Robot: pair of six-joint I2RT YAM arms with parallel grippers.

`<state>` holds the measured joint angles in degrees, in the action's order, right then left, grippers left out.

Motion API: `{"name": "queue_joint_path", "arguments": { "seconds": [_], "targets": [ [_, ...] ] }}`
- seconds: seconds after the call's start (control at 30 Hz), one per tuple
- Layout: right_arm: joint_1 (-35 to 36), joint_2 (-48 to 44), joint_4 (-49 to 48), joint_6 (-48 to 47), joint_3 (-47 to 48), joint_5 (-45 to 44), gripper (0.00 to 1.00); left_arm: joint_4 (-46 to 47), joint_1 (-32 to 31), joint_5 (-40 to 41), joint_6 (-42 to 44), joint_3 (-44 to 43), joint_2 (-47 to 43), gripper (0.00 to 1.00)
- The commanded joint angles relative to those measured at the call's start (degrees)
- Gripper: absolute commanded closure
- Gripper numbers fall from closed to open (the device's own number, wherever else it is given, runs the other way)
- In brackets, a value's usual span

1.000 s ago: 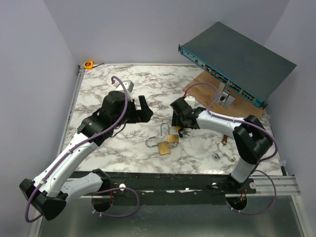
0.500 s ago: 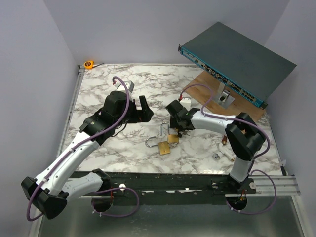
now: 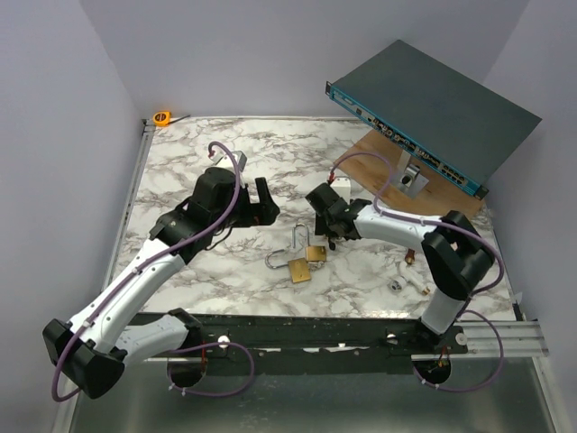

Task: Lock with the key
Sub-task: Pick up the lock from the center of the board.

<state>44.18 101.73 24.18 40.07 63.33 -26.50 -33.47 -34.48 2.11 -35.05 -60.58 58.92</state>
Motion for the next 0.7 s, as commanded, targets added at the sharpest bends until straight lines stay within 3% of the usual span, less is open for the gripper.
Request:
{"name": "queue_joint_path", "arguments": {
  "seconds": [0.0,0.33,0.53,0.67],
  "targets": [
    [0.33,-9.07,-4.01,-5.79,-1.36,-1.82,0.82,1.38,1.1,-5.61,-0.28,0.81,1.29,0.04],
    [0.42,-26.64,-14.47,-19.26,-4.99,16.27,0.83,7.73,6.8,-25.43,-3.3,-1.81,4.85,0.19],
    [0.41,-32.08,-16.61,-22.94,-3.96,26.82,0.83,4.7,6.8,-29.34,2.81,-9.46,8.2,0.29],
    [0.44,-32.85,-14.44,-24.49,-0.57,35.71,0.83,6.42,6.4,-32.03,12.57,-11.76,5.65,0.3]
  ]
}}
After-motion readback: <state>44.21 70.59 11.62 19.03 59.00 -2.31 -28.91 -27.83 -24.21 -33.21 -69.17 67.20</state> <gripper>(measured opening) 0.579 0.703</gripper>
